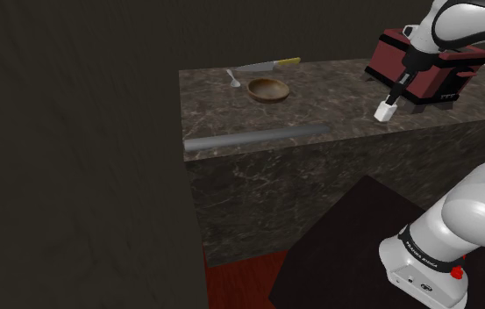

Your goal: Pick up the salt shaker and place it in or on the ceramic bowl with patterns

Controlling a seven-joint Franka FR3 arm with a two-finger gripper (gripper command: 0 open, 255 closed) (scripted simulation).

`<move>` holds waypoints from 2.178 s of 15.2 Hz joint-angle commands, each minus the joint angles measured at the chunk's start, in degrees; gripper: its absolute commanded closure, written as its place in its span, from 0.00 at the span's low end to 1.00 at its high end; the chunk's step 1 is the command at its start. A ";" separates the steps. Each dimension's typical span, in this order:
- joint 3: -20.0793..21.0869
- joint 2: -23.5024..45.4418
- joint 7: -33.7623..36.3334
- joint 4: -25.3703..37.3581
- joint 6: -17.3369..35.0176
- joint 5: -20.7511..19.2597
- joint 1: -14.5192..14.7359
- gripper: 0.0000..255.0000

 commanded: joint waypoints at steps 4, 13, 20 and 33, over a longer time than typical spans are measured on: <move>0.00 0.00 0.00 -0.03 -0.01 -0.01 -0.01 1.00; 1.29 -0.36 -0.50 4.99 -5.39 1.20 0.45 1.00; 2.39 -0.02 -1.03 10.47 -10.53 2.29 0.94 1.00; 5.62 5.13 1.18 20.70 -16.23 5.51 3.32 1.00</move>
